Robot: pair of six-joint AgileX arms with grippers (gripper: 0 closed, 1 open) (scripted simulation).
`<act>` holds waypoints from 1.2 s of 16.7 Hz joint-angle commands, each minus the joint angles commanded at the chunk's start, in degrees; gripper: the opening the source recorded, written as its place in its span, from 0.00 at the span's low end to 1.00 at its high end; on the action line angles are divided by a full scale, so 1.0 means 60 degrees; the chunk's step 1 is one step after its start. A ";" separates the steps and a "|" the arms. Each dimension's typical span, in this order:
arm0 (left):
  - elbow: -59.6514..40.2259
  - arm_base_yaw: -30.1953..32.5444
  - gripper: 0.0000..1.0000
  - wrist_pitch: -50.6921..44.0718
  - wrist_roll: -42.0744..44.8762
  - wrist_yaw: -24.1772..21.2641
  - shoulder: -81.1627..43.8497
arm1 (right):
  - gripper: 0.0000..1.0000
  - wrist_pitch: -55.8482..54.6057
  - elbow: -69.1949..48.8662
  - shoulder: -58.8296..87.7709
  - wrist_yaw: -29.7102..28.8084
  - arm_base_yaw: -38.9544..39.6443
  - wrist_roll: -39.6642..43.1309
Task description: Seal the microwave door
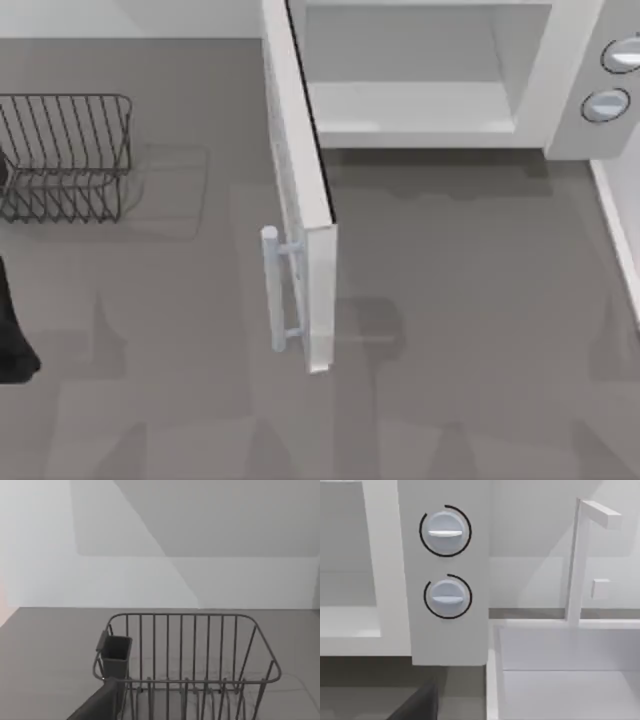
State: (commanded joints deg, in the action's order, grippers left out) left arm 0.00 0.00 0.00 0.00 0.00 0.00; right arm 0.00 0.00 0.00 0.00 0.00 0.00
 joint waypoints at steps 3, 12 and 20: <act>-0.0076 0.0030 1.00 -0.0045 0.0033 -0.0013 -0.0077 | 1.00 0.0000 0.0000 0.0000 0.0000 0.0000 0.0000; -0.3602 0.1045 1.00 -0.2789 0.1860 -0.0567 -0.3958 | 1.00 0.0000 0.0000 0.0000 0.0000 0.0000 0.0000; -0.9037 0.2358 1.00 -0.8032 0.4580 -0.1639 -1.0346 | 1.00 0.0000 0.0000 0.0000 0.0000 0.0000 0.0000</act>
State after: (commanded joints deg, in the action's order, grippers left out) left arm -54.22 14.15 -48.19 27.48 -9.83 -62.07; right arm 0.00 0.00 0.00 0.00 0.00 0.00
